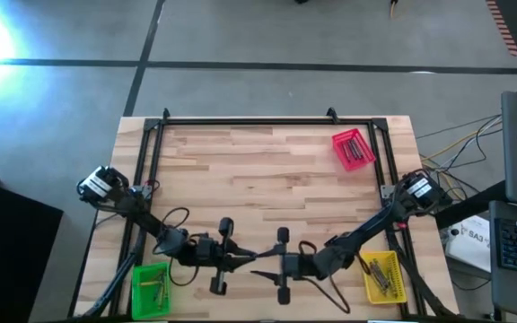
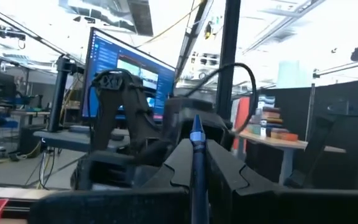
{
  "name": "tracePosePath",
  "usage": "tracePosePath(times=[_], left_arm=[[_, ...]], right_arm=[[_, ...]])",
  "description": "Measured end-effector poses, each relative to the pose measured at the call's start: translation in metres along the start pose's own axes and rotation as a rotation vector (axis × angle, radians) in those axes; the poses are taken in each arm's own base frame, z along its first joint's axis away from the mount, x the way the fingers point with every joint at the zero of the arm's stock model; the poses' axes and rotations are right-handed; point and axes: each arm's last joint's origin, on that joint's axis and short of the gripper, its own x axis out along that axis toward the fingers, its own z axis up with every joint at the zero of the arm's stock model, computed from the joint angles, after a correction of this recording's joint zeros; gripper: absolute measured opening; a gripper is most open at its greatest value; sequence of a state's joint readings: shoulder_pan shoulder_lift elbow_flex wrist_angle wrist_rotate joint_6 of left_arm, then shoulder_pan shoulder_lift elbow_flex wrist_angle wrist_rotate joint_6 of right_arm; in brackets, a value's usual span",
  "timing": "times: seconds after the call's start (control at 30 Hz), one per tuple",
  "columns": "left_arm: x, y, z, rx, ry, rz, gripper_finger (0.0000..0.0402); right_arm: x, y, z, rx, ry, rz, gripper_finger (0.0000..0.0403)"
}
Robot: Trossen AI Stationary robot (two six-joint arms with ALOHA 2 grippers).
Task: Sort crayons
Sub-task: Put the blue crayon into the red bin
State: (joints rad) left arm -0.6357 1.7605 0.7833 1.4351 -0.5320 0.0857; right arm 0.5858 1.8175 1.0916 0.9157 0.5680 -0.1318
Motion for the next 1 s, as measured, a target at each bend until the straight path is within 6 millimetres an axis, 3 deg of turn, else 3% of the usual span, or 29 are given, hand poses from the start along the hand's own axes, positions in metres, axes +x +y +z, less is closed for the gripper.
tracePosePath(times=[0.4, 0.5, 0.67, 0.87, 1.0], left_arm=[[0.0, 0.001, -0.002, 0.012, 0.007, 0.001, 0.0], [0.0, 0.001, -0.003, 0.014, 0.009, 0.001, 0.0001], [0.001, 0.002, -0.004, 0.028, 0.023, 0.002, 0.0011], [0.001, 0.003, -0.004, 0.036, 0.026, 0.015, 0.0012], [-0.002, 0.004, -0.006, 0.122, 0.065, 0.163, 0.0019]], right_arm=[[0.011, -0.01, 0.008, 0.024, -0.032, 0.014, 0.0138], [0.011, -0.01, 0.008, 0.034, -0.031, 0.013, 0.0108], [0.012, -0.011, 0.008, 0.038, -0.03, 0.01, 0.0025], [0.013, -0.015, 0.006, 0.068, -0.017, -0.034, 0.0018], [0.011, -0.019, 0.003, 0.058, 0.068, -0.178, 0.0016]])
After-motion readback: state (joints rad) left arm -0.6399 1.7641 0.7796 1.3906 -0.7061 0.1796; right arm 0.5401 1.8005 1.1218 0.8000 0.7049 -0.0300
